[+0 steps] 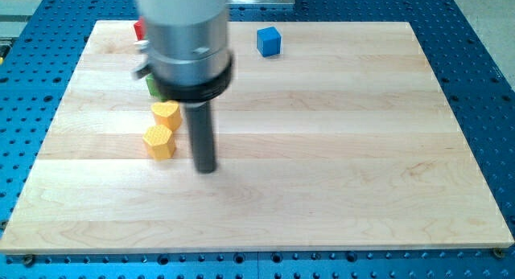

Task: Move yellow blocks to the right slightly

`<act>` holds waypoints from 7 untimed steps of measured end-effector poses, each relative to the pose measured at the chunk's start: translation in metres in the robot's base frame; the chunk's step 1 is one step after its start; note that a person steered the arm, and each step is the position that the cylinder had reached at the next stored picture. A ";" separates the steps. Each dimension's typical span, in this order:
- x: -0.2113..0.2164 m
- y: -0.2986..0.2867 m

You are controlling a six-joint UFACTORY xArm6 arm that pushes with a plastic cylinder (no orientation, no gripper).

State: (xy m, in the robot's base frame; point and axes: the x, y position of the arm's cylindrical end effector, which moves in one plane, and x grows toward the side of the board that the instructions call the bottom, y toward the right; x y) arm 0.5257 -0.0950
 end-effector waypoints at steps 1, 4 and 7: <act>0.005 -0.102; -0.019 -0.010; -0.032 -0.015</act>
State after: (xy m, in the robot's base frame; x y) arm 0.4936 -0.1096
